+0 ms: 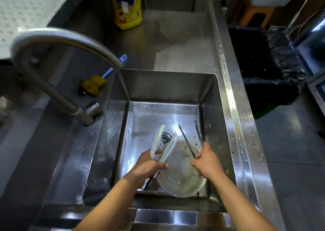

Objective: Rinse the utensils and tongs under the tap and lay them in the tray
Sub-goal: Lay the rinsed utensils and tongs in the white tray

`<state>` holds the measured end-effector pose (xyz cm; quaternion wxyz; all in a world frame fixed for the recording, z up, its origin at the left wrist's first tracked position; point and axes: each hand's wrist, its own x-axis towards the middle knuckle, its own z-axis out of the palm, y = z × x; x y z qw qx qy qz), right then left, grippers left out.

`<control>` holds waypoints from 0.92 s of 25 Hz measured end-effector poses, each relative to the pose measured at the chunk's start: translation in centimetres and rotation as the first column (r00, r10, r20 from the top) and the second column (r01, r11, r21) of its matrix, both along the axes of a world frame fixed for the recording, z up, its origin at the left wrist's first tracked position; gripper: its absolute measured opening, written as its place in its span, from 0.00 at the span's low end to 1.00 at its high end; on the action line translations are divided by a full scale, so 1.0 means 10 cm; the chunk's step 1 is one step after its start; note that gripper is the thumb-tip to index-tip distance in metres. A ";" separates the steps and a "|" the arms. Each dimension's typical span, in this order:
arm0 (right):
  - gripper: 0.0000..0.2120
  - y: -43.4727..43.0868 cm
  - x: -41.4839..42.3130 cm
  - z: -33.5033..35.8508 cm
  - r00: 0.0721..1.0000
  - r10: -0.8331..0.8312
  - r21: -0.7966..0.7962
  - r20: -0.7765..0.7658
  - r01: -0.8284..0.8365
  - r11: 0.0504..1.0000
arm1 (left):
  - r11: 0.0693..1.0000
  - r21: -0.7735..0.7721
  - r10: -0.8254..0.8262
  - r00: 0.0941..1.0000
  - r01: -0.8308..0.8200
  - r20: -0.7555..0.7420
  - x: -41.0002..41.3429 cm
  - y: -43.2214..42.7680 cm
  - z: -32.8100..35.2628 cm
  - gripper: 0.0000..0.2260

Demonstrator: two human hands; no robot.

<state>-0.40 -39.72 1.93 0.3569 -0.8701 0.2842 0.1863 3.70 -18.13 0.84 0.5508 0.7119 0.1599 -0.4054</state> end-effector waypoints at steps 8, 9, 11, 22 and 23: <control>0.30 0.34 0.04 0.95 0.941 -0.030 0.137 0.336 -0.017 0.990 | 0.983 0.101 0.096 0.904 -0.151 0.417 -0.03 0.35 1.18 0.25; 0.28 0.35 0.05 1.07 0.928 -0.034 0.142 0.372 -0.021 0.990 | 0.978 0.128 0.090 0.880 -0.167 0.466 -0.05 0.42 1.35 0.25; 0.21 0.37 0.09 1.30 0.894 -0.041 0.160 0.446 -0.035 0.987 | 0.957 0.144 0.134 0.823 -0.252 0.552 -0.12 0.57 1.67 0.24; 0.22 1.17 0.24 2.48 0.654 0.131 0.148 0.745 -0.354 0.923 | 0.853 -0.124 0.419 0.524 -0.507 0.742 -0.52 1.42 2.92 0.26; 0.22 1.30 0.26 2.57 0.632 0.167 0.115 0.756 -0.380 0.918 | 0.849 -0.123 0.414 0.501 -0.514 0.760 -0.54 1.55 3.01 0.26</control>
